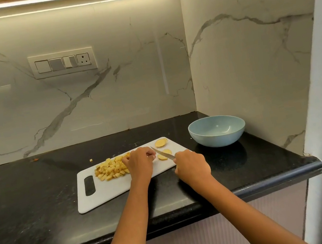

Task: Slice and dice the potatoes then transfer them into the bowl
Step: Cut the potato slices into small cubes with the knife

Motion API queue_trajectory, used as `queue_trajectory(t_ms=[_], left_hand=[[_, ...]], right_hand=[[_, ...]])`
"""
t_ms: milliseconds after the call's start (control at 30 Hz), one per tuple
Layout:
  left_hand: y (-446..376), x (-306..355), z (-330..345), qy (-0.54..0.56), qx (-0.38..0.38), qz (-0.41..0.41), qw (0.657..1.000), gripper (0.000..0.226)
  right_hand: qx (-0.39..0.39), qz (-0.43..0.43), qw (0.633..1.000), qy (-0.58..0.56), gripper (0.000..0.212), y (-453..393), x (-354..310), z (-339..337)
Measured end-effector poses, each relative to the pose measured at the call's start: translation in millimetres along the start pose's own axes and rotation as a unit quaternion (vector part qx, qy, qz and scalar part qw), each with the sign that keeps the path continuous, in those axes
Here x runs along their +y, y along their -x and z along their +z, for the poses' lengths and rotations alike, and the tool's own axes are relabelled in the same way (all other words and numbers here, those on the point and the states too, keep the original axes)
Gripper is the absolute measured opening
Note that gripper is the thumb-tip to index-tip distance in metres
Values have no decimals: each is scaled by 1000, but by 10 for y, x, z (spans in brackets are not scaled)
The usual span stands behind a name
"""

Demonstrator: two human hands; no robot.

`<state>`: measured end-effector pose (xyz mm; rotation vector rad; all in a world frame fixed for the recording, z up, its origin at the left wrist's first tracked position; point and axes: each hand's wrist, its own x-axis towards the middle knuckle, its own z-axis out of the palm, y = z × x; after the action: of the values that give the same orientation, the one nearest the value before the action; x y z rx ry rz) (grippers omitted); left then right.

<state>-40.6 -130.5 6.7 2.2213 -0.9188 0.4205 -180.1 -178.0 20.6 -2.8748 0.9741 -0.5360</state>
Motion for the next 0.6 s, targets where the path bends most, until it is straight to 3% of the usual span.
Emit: queue_trajectory(t_ms=[233, 600], left_hand=[[12, 47, 5, -34, -54, 35, 997, 11], [-10, 67, 3, -61, -71, 41, 995, 13]], right_hand=[[5, -26, 999, 27, 24, 42, -25, -8], [12, -34, 998, 47, 21, 34, -44, 1]])
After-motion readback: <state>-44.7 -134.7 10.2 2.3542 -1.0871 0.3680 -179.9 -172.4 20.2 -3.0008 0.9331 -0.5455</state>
